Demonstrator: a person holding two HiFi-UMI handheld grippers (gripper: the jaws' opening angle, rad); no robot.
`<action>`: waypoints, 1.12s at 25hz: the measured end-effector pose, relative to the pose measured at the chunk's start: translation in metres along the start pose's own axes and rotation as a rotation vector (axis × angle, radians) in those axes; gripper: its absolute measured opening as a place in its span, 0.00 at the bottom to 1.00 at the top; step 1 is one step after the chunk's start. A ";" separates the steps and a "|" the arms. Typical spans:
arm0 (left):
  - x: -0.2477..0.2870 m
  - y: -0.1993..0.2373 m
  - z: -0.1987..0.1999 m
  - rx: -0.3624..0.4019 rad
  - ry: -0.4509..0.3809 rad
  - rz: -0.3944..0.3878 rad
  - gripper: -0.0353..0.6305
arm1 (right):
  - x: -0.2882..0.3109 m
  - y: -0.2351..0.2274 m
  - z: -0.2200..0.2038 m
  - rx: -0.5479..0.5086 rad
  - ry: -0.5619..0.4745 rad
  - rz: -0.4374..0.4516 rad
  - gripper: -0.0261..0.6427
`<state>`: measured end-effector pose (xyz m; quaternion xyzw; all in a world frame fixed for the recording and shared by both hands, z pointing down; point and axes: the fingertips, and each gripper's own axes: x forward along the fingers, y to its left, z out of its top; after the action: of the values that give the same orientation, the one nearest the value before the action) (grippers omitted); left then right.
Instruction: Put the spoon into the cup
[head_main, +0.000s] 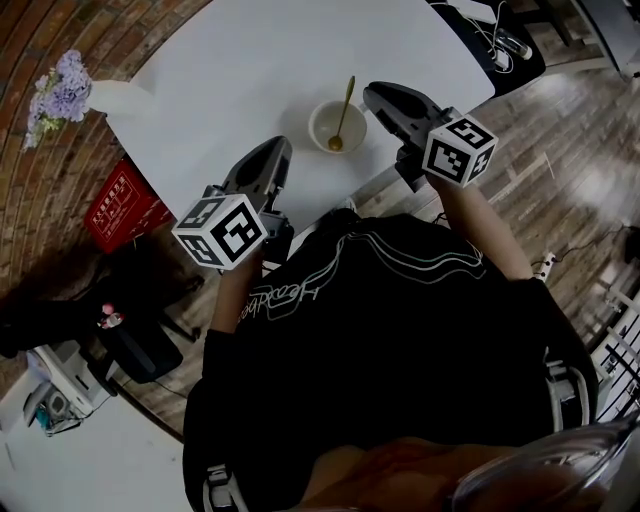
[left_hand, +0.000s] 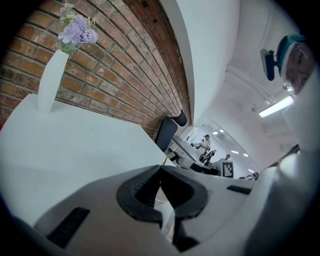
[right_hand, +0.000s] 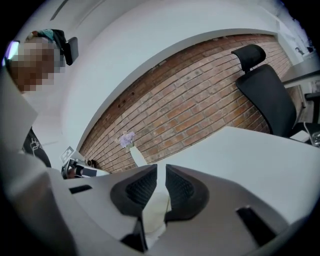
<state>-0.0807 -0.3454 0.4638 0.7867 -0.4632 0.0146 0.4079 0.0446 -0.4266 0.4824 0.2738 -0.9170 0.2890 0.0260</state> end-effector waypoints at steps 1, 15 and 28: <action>-0.003 -0.002 0.001 0.007 -0.001 -0.006 0.06 | -0.003 0.007 0.005 -0.010 -0.012 0.006 0.08; -0.054 -0.055 0.015 0.090 -0.013 -0.133 0.06 | -0.044 0.132 0.014 -0.032 -0.047 0.151 0.03; -0.069 -0.069 0.002 0.109 -0.021 -0.198 0.06 | -0.057 0.161 -0.003 -0.040 -0.016 0.146 0.03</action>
<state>-0.0695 -0.2805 0.3914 0.8497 -0.3861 -0.0087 0.3590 0.0096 -0.2876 0.3901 0.2077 -0.9402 0.2698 0.0030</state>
